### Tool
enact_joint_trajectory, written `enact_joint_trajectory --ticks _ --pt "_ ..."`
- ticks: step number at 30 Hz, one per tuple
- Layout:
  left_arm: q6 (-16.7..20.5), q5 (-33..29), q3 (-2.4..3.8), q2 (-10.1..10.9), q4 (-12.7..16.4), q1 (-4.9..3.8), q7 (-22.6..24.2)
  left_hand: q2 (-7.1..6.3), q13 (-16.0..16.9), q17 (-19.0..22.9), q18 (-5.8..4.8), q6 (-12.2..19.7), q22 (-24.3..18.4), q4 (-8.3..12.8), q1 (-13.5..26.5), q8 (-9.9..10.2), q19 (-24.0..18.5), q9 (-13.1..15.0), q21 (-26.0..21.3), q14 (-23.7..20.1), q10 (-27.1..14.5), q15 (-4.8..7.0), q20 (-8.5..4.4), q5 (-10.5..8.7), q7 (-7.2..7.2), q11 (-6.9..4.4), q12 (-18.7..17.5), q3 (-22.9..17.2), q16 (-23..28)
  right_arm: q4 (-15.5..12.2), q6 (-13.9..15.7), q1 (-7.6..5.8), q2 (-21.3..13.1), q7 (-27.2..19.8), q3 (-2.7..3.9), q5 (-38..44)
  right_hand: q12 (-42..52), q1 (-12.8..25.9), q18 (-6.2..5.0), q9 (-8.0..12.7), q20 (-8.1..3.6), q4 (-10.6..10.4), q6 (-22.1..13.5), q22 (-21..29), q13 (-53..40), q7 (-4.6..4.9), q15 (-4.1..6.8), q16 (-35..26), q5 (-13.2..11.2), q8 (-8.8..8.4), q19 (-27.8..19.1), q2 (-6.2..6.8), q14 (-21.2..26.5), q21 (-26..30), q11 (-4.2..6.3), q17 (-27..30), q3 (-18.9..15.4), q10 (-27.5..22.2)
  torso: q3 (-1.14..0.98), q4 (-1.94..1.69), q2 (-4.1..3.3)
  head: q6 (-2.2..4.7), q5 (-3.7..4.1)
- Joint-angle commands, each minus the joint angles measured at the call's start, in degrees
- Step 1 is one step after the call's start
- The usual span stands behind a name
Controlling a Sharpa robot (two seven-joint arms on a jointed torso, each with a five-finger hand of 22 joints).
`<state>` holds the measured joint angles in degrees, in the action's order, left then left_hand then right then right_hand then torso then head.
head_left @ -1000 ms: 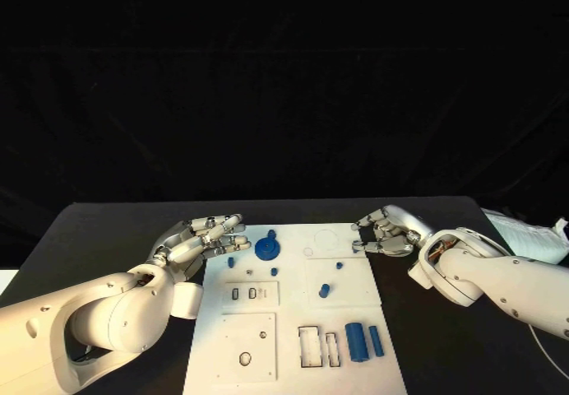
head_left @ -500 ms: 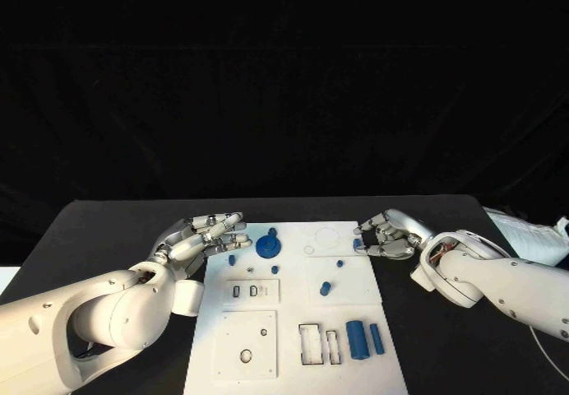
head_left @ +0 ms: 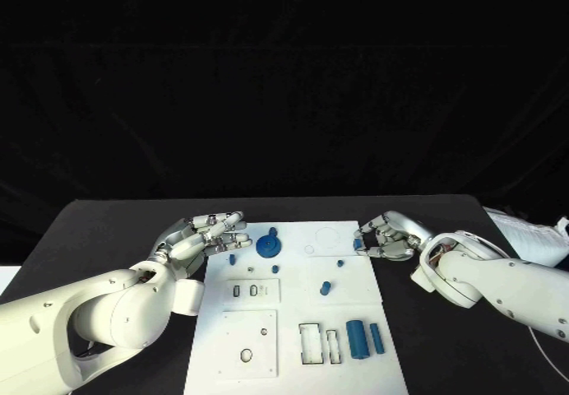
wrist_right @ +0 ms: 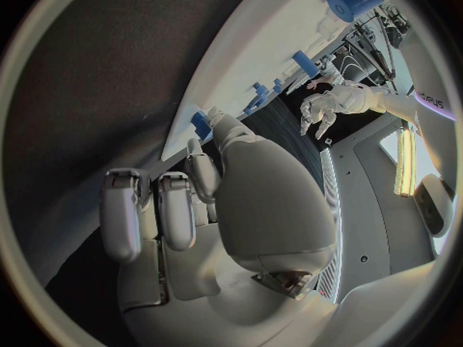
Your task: Assemble the parts on the task board
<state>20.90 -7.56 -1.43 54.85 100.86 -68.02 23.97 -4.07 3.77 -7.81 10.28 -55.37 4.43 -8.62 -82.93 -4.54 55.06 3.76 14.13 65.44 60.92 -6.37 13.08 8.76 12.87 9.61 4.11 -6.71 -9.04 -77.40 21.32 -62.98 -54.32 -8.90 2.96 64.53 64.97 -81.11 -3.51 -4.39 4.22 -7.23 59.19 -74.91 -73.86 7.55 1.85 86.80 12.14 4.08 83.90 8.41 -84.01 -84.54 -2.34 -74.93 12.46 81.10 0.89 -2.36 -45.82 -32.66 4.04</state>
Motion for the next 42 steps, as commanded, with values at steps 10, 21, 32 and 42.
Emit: enact_joint_trajectory --ticks 10,21,32,42 --pt "-1.2 0.0 0.02 -0.1 0.1 -0.02 0.4 0.52 0.0 -0.1 0.28 -0.1 -0.1 0.4 -0.1 0.2 0.4 0.0 -0.4 0.1 0.1 -0.3 -0.06 -0.32 0.03 0.06 -0.3 0.0 0.2 1.0 -1.3 0.24 1.1 -0.2 0.02 0.7 1.5 0.1 1.08 -0.3 -0.14 0.9 2.2 -3.8 -0.8 -0.4 0.21 0.8 -1.5 0.56 0.9 -2.07 -5.0 -0.5 0.35 -10.5 0.9 0.9 0.06 -0.03 0.02 -0.21 -0.02" --pt "-1.1 0.0 0.02 -0.1 0.1 -0.02 0.3 0.6 0.0 -0.1 0.29 -0.1 -0.1 0.5 -0.2 0.3 0.4 0.0 -0.4 0.2 0.1 -0.28 -0.08 -0.32 0.02 0.03 -0.3 0.0 0.3 1.1 -0.7 0.26 1.4 -0.3 0.02 0.7 2.6 -0.6 1.23 -1.2 -0.99 2.4 7.3 -4.7 -1.7 -2.18 1.31 1.3 -3.7 2.34 1.2 -4.69 -5.3 -0.9 1.8 -11.6 2.6 1.5 0.03 -0.01 0.02 -0.34 -0.05" --pt "-1.1 0.0 0.02 -0.1 -0.1 -0.02 0.3 0.6 0.0 -0.1 0.29 -0.1 -0.1 0.5 -0.2 0.3 0.4 0.0 -0.4 0.2 0.1 -0.28 -0.08 -0.32 0.02 0.03 -0.3 0.0 0.3 -1.1 2.5 0.08 1.0 0.6 0.34 0.2 4.6 -0.2 1.4 -1.9 -1.93 3.8 9.5 -5.4 -3.1 -3.4 2.21 2.0 -6.1 3.36 1.6 -6.08 -5.5 -1.3 2.75 -12.9 3.5 2.4 0.07 -0.01 0.13 -0.51 -0.12" --pt "-1.1 0.0 0.01 -0.5 -0.8 0.01 0.3 0.67 -0.1 -0.1 0.29 -0.1 -0.2 0.6 -0.3 0.3 0.5 0.0 -0.4 0.2 0.1 -0.27 -0.08 -0.31 0.03 0.04 -0.3 0.0 0.3 -9.3 4.0 -1.35 1.5 6.0 0.52 1.2 4.7 1.0 1.38 -2.1 -2.12 3.6 9.5 -5.3 -3.3 -3.55 2.35 2.2 -6.6 3.32 1.6 -6.58 -5.6 -1.2 2.88 -13.1 3.4 2.6 0.2 -0.07 0.47 -0.73 -0.32"
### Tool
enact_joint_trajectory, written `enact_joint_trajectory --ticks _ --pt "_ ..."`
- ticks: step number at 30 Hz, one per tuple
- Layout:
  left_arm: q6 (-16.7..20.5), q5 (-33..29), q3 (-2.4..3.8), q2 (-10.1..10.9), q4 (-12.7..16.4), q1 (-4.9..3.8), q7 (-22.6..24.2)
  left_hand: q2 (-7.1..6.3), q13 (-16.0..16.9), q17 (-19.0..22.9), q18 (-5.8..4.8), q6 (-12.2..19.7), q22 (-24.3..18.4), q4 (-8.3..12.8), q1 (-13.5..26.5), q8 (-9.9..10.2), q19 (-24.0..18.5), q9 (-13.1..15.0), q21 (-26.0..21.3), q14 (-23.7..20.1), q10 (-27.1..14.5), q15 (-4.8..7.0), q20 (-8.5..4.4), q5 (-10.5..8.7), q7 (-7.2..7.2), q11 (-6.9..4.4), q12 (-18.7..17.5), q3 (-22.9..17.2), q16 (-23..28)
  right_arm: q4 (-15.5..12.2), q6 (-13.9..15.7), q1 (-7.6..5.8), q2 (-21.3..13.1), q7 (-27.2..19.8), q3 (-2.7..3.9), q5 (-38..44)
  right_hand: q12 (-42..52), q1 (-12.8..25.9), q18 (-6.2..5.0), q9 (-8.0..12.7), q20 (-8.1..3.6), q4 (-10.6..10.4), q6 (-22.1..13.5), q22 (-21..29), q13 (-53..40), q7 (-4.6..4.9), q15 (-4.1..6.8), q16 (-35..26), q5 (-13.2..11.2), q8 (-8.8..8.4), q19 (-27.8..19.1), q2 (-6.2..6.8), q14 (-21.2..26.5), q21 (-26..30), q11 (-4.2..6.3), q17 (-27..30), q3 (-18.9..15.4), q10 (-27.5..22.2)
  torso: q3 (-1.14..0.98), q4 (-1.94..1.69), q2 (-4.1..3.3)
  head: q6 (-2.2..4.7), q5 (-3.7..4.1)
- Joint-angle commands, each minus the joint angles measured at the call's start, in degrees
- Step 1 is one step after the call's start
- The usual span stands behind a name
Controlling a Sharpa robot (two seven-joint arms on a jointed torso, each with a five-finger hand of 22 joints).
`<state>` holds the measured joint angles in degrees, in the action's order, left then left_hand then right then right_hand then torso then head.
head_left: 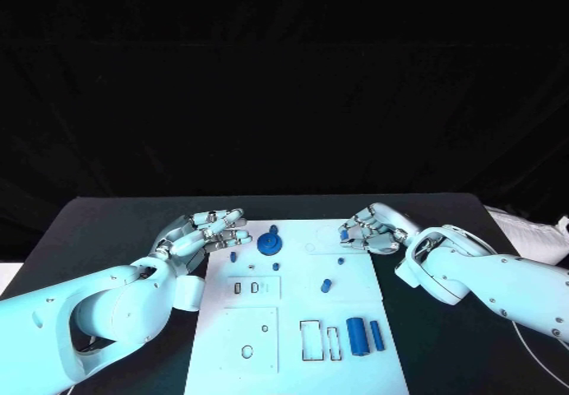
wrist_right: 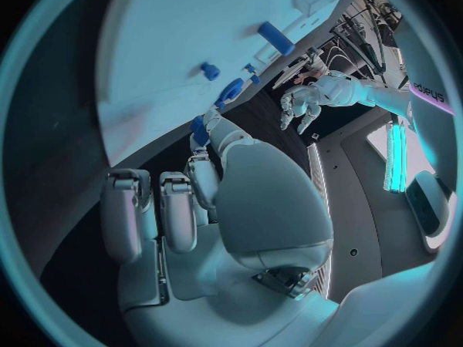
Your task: Assemble the parts on the task board
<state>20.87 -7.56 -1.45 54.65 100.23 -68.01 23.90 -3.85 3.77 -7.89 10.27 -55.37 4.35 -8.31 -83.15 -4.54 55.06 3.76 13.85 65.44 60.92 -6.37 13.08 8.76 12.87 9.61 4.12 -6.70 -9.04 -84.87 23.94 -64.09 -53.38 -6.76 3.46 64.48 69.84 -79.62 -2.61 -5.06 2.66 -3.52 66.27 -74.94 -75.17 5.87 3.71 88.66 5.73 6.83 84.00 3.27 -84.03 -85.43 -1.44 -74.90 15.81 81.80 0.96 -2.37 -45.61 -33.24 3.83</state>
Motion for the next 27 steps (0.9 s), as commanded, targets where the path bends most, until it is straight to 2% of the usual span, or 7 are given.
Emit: enact_joint_trajectory --ticks 1,3,10,17,22,27 --pt "-1.0 0.0 0.02 -0.3 -0.3 0.0 0.3 0.45 -0.1 -0.1 0.29 -0.1 -0.1 0.3 -0.1 0.3 0.5 0.0 -0.2 0.2 0.1 -0.27 -0.08 -0.31 0.03 0.04 -0.3 0.0 0.3 -2.5 1.5 -0.36 0.9 4.6 0.02 1.7 -0.2 -0.4 0.49 -1.4 -0.57 -0.1 2.4 -5.3 -1.9 -1.88 0.5 0.3 -0.3 0.56 1.5 -1.5 -5.5 -0.3 1.98 -13.1 0.0 1.9 0.15 -0.07 0.32 -0.18 -0.11" --pt "-1.1 0.0 0.01 -0.5 -0.5 0.02 0.3 0.45 -0.1 -0.1 0.29 -0.1 -0.1 0.3 -0.1 0.3 0.5 0.0 -0.2 0.2 0.1 -0.27 -0.08 -0.31 0.03 0.04 -0.3 0.0 0.3 -3.8 1.8 -0.55 1.8 6.4 0.02 3.1 -0.3 -0.4 0.49 -1.4 -0.58 -0.1 2.4 -5.3 -1.9 -1.88 0.5 0.3 -0.3 0.55 1.5 -1.55 -5.5 -0.3 1.98 -13.1 0.0 1.9 0.25 -0.15 0.49 -0.34 -0.09" --pt "-1.2 0.0 -0.03 -0.9 -1.2 0.12 0.4 0.45 -0.1 -0.1 0.29 -0.1 -0.1 0.3 -0.1 0.3 0.5 0.0 -0.2 0.2 0.1 -0.27 -0.08 -0.31 0.03 0.04 -0.3 0.0 0.3 -6.7 1.4 -0.7 5.1 12.0 -0.08 8.4 -0.6 -0.4 0.44 -1.4 -0.6 -0.1 2.3 -5.1 -1.7 -1.91 0.52 0.2 -0.4 0.53 1.4 -1.68 -5.5 -0.2 2.01 -13.0 0.1 1.8 0.55 -0.78 0.99 -1.09 -0.27" --pt "-1.2 0.0 -0.05 -0.9 -1.8 0.16 0.4 0.51 -0.1 -0.1 0.29 -0.1 -0.1 0.3 -0.1 0.3 0.5 0.0 -0.2 0.2 0.1 -0.27 -0.09 -0.31 0.02 0.03 -0.3 0.0 0.4 -8.3 0.3 -0.19 7.9 16.9 -0.45 13.5 -1.0 -0.4 0.39 -1.4 -0.61 0.0 2.3 -4.8 -1.5 -1.89 0.53 0.1 -0.4 0.49 1.2 -1.73 -5.5 -0.1 2.01 -12.8 0.2 1.7 0.79 -0.8 1.38 -1.75 -0.53" --pt "-1.3 0.0 -0.06 -1.1 -2.3 0.17 0.5 0.51 -0.1 -0.1 0.29 -0.1 -0.1 0.3 -0.1 0.3 0.5 0.0 -0.2 0.2 0.1 -0.27 -0.09 -0.31 0.02 0.03 -0.3 0.0 0.4 -8.8 -0.4 0.74 10.4 19.7 -1.07 17.0 -2.1 0.0 0.28 -1.3 -0.63 0.0 2.0 -4.3 -0.8 -1.76 0.5 -0.5 -0.3 0.29 1.0 -1.69 -5.2 0.1 1.93 -11.7 0.2 1.2 0.95 -0.79 1.64 -2.43 -0.79" --pt "-1.3 0.0 -0.06 -1.2 -2.5 0.17 0.6 0.51 -0.1 -0.1 0.29 -0.1 -0.1 0.3 -0.1 0.3 0.5 0.0 -0.2 0.2 0.1 -0.27 -0.09 -0.31 0.02 0.03 -0.3 0.0 0.4 -8.5 -0.6 1.88 12.8 21.7 -1.6 20.1 -2.6 0.2 0.24 -1.3 -0.62 0.1 1.8 -4.1 -0.6 -1.7 0.47 -0.6 -0.1 0.19 0.9 -1.59 -5.2 0.2 1.88 -11.4 0.2 1.0 1.08 -0.88 1.76 -2.79 -0.97"
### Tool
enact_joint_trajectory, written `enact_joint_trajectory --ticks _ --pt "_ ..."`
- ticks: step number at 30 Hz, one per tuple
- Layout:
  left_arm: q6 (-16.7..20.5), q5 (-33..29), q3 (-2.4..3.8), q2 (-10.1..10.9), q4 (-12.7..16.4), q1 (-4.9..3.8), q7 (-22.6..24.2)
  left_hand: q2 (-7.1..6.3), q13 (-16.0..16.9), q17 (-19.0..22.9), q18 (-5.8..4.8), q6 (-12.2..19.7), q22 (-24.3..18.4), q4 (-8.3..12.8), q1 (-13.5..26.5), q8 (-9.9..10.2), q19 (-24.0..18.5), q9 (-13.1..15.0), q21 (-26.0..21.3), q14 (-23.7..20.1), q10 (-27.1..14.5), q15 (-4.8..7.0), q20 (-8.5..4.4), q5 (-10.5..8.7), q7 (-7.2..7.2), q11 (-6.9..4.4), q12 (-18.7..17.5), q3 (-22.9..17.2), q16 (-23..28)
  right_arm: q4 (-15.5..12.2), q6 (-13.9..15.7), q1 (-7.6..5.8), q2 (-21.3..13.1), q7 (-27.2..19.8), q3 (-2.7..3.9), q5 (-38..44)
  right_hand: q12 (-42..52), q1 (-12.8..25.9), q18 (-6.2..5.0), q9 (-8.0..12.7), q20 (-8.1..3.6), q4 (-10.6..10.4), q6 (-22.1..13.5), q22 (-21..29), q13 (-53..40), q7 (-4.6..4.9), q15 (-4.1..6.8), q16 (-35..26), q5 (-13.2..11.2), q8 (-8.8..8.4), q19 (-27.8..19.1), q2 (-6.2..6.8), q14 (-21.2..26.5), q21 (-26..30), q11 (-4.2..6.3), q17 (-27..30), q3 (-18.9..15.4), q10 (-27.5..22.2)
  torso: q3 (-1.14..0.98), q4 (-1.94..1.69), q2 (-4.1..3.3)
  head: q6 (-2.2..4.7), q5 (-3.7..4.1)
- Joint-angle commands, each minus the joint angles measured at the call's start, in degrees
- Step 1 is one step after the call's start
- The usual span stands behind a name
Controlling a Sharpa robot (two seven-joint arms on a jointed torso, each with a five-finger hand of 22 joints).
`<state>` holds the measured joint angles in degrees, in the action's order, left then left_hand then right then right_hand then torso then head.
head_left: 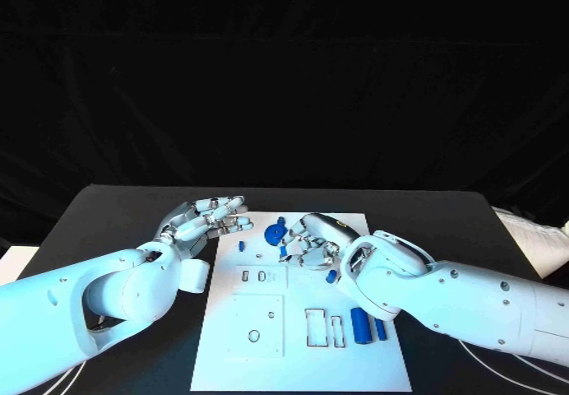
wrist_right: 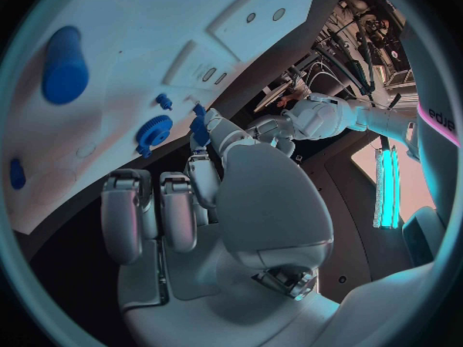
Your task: Assemble the parts on the task board
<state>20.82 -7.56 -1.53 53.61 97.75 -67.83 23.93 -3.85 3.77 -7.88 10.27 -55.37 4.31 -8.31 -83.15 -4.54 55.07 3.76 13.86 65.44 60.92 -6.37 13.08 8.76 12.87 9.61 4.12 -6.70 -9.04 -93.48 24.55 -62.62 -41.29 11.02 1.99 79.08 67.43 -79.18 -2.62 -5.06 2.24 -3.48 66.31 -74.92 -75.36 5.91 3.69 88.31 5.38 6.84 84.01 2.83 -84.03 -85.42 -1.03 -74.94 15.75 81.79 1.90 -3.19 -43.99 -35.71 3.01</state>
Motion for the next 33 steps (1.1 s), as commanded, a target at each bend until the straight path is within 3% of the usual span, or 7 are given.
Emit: enact_joint_trajectory --ticks 1,10,33 --pt "-1.3 0.0 0.02 -0.2 0.0 -0.01 0.5 0.51 -0.1 -0.1 0.3 -0.1 -0.1 0.3 -0.1 0.3 0.5 0.0 -0.2 0.2 0.1 -0.27 -0.09 -0.31 0.02 0.03 -0.3 0.0 0.4 0.2 -1.2 0.57 1.0 4.2 -0.21 6.0 -0.3 -0.1 0.24 -1.3 -0.2 0.1 1.8 -4.1 -0.4 -1.72 0.48 -0.3 0.4 0.15 0.9 -1.12 -5.1 0.2 1.45 -11.3 0.2 1.0 0.16 -0.09 0.16 -0.4 -0.22" --pt "-1.3 0.0 0.03 -0.3 0.0 -0.01 0.5 0.51 -0.1 -0.1 0.3 -0.1 -0.1 0.3 -0.1 0.3 0.5 0.0 -0.2 0.2 0.1 -0.27 -0.09 -0.31 0.02 0.03 -0.3 0.0 0.4 1.3 -1.6 1.83 3.7 5.7 -0.74 8.6 -0.4 0.3 0.23 -1.3 -0.18 0.1 1.7 -4.0 -0.3 -1.67 0.45 -0.4 0.7 0.08 0.8 -0.98 -5.1 0.3 1.4 -11.3 0.2 0.9 0.12 -0.07 0.05 -0.65 -0.73" --pt "-1.6 0.0 0.03 -0.2 0.3 -0.02 0.5 0.51 -0.1 -0.1 0.3 -0.1 -0.1 0.3 -0.1 0.3 0.5 0.0 -0.2 0.2 0.1 -0.27 -0.09 -0.31 0.02 0.03 -0.3 0.0 0.4 3.1 -4.0 3.19 6.0 6.2 -0.88 9.6 -1.0 1.0 0.2 -1.3 -0.15 0.1 1.6 -3.9 0.0 -1.61 0.41 -0.5 0.5 -0.03 0.8 -0.63 -5.1 0.4 1.35 -11.1 0.0 0.7 0.01 0.05 0.02 -1.17 -1.18"
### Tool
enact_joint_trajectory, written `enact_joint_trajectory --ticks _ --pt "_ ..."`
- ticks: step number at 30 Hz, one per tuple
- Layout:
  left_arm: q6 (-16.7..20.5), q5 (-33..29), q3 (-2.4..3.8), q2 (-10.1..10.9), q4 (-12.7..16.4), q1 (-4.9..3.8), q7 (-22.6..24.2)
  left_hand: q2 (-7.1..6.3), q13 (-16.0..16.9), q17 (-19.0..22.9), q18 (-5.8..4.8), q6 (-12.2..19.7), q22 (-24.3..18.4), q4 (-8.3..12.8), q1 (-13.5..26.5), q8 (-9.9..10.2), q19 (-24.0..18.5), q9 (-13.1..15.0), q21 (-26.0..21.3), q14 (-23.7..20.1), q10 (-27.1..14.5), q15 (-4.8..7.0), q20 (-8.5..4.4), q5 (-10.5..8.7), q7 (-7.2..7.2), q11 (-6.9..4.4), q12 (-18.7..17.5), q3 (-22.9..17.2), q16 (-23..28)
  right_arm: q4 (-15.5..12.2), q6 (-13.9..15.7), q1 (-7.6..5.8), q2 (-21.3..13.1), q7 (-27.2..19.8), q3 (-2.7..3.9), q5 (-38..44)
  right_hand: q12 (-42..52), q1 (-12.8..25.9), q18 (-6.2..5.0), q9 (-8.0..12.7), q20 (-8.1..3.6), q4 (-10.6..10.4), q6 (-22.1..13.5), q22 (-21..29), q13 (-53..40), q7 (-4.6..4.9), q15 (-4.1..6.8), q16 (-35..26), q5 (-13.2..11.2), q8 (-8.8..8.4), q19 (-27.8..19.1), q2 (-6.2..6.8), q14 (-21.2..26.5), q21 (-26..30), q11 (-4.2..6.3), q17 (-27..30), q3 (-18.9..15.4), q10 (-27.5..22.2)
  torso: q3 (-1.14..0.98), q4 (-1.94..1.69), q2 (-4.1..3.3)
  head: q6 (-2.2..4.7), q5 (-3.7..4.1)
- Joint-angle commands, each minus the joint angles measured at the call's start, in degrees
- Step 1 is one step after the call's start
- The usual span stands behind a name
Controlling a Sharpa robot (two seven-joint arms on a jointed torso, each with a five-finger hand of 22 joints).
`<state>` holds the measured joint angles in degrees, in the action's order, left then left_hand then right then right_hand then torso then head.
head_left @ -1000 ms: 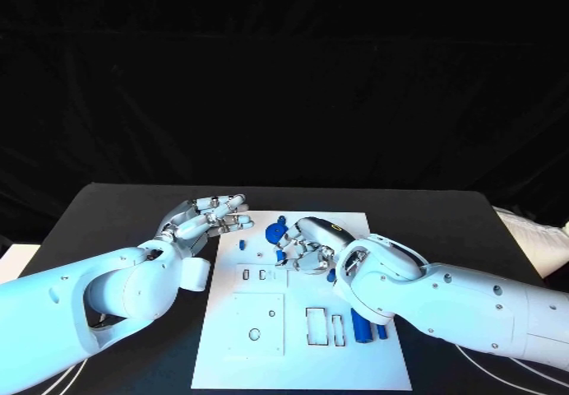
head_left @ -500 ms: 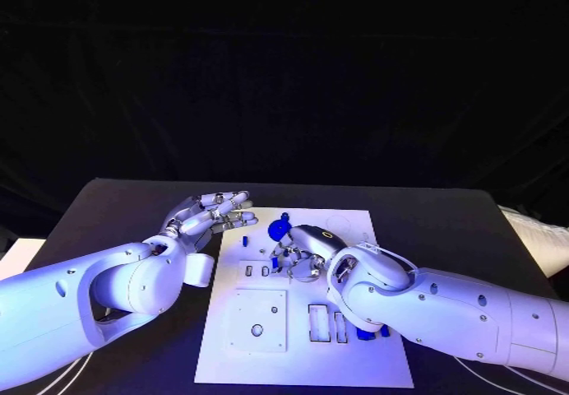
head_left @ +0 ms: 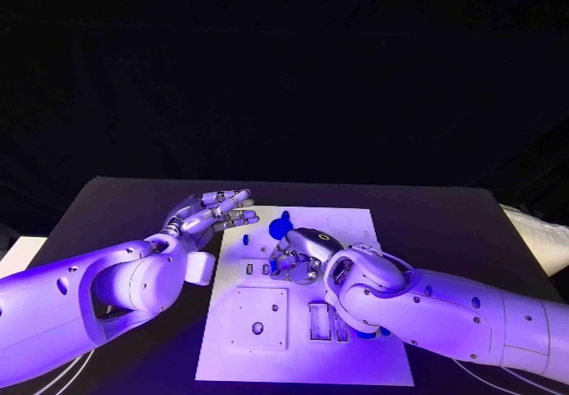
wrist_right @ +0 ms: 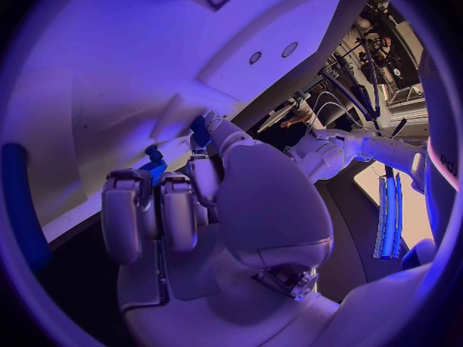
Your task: Assemble the parts on the task board
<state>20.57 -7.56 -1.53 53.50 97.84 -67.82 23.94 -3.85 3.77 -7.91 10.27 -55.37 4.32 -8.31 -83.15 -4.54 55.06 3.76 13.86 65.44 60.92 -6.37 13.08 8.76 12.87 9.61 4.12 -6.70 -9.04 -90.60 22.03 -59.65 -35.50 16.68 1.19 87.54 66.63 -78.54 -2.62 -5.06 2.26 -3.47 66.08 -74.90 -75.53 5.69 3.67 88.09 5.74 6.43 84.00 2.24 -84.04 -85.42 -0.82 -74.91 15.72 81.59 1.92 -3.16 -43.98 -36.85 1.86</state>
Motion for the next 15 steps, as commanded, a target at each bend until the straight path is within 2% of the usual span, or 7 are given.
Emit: enact_joint_trajectory --ticks 1,15 --pt "-1.3 0.0 0.03 -0.1 0.2 -0.02 0.5 0.51 -0.1 0.0 0.29 -0.1 -0.1 0.3 -0.1 0.3 0.5 0.0 -0.2 0.2 0.1 -0.27 -0.09 -0.31 0.02 0.03 -0.3 0.0 0.4 0.3 -1.6 0.24 0.2 0.5 -0.08 1.2 -0.3 0.4 0.19 -1.3 -0.16 0.1 1.8 -3.9 0.2 -1.38 0.42 -0.3 0.2 0.36 0.8 0.0 -5.1 0.4 1.15 -11.1 0.0 0.9 -0.01 0.03 0.01 -0.02 -0.02" --pt "-1.4 0.0 0.03 0.0 0.3 -0.02 0.4 0.51 -0.1 0.0 0.29 -0.1 -0.1 0.3 -0.1 0.3 0.5 0.0 -0.2 0.2 0.1 -0.27 -0.09 -0.31 0.02 0.03 -0.3 0.0 0.4 0.6 -3.6 0.49 0.2 1.6 -0.08 2.5 -4.0 1.7 0.14 -0.9 0.18 0.3 0.1 -3.6 2.3 -0.49 -0.06 -0.6 -0.4 -0.99 0.6 1.42 -5.0 0.6 0.48 -10.7 -0.3 -0.5 -0.01 0.01 0.0 -0.11 0.08"
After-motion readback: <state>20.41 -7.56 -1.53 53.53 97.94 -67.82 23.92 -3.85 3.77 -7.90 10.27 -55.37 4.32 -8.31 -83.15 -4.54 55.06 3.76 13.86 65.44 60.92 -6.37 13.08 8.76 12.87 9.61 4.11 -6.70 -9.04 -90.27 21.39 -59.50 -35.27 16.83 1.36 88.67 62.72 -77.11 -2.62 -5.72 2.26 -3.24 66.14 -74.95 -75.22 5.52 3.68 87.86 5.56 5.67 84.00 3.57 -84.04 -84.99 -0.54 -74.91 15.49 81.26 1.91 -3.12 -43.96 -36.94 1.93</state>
